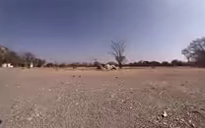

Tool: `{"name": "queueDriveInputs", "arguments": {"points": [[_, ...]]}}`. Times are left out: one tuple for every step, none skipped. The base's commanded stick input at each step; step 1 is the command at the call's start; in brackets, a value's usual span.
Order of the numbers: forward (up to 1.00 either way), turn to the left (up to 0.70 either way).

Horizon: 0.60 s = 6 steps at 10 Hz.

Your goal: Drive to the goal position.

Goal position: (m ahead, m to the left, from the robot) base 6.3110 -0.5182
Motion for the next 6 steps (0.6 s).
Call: {"name": "queueDriveInputs", "arguments": {"points": [[0.50, 0.00], [0.50, 0.00], [0.50, 0.00], [0.50, 0.00], [0.50, 0.00], [0.50, 0.00]]}}
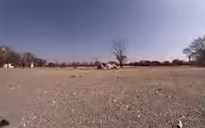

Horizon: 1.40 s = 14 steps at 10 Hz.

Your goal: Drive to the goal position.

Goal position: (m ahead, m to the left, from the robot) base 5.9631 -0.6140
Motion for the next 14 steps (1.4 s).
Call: {"name": "queueDriveInputs", "arguments": {"points": [[0.50, 0.00], [0.50, 0.00], [0.50, 0.00], [0.50, 0.00], [0.50, 0.00], [0.50, 0.00], [0.50, 0.00], [0.50, 0.00], [0.50, 0.00], [0.50, 0.00], [0.50, 0.00], [0.50, 0.00], [0.50, 0.00], [0.50, 0.00]]}}
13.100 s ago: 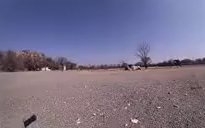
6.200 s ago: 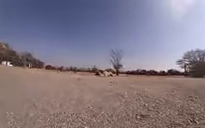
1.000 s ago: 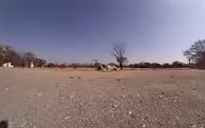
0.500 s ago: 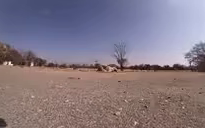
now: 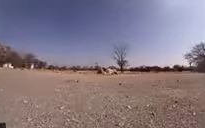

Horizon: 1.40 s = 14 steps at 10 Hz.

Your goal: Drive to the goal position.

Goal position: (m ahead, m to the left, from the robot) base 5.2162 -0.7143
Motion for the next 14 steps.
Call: {"name": "queueDriveInputs", "arguments": {"points": [[0.50, 0.00], [0.50, 0.00], [0.50, 0.00], [0.50, 0.00], [0.50, 0.00], [0.50, 0.00], [0.50, 0.00], [0.50, 0.00], [0.50, 0.00], [0.50, -0.03], [0.50, -0.22], [0.50, -0.50], [0.50, -0.50], [0.50, -0.50]]}}
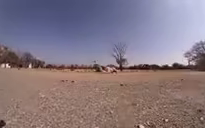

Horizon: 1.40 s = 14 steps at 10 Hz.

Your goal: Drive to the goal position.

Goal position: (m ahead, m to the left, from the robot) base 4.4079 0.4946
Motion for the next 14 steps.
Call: {"name": "queueDriveInputs", "arguments": {"points": [[0.50, -0.50], [0.50, -0.50], [0.50, -0.46], [0.50, -0.23], [0.50, -0.03], [0.50, 0.00], [0.50, 0.00], [0.50, 0.00], [0.50, 0.00], [0.50, 0.00], [0.50, 0.00], [0.50, 0.00], [0.50, 0.00], [0.50, 0.00]]}}
